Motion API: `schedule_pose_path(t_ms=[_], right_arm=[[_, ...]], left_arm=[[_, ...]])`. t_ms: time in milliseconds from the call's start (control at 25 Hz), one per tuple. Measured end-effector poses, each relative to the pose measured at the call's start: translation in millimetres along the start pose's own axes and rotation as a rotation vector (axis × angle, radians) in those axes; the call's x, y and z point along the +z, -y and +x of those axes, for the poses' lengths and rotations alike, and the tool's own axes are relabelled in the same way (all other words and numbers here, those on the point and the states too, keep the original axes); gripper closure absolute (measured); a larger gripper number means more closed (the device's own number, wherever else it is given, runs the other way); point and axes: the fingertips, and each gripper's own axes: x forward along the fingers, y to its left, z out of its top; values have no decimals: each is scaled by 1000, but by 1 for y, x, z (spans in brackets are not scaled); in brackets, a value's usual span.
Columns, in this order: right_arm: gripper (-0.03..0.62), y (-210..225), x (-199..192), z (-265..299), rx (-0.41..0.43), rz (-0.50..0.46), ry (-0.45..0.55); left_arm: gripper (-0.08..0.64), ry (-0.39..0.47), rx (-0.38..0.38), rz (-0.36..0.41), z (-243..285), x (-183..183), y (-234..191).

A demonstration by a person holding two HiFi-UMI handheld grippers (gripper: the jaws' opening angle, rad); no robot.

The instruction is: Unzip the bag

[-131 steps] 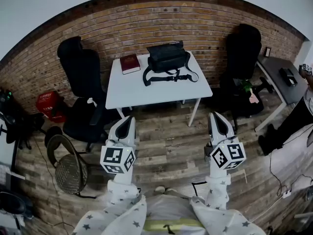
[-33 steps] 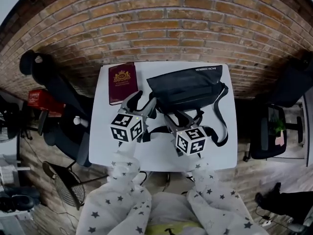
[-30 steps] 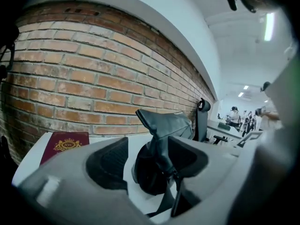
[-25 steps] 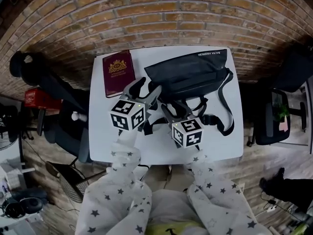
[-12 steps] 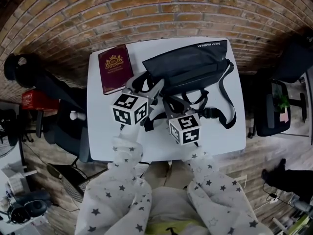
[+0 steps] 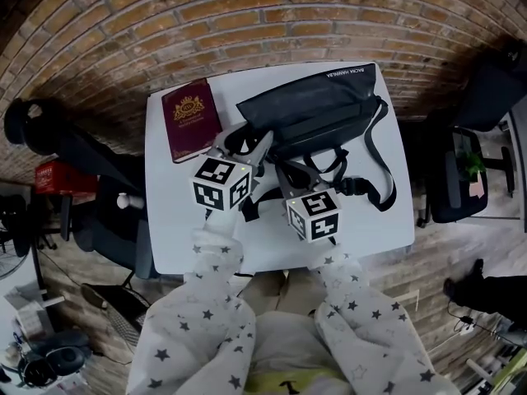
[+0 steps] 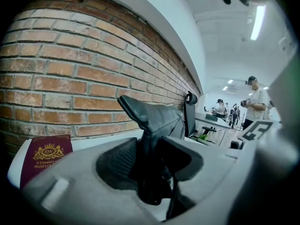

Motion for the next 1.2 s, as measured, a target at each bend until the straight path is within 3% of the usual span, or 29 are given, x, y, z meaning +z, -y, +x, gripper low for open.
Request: schedule_pose_path(t_ms=[240, 1200], right_arm=[[577, 14, 7, -6, -28, 3, 12], [577, 38, 17, -11, 52, -62, -36]], left_arm=[[414, 3, 0, 12, -1, -1, 1], [419, 37, 58, -22, -1, -2, 1]])
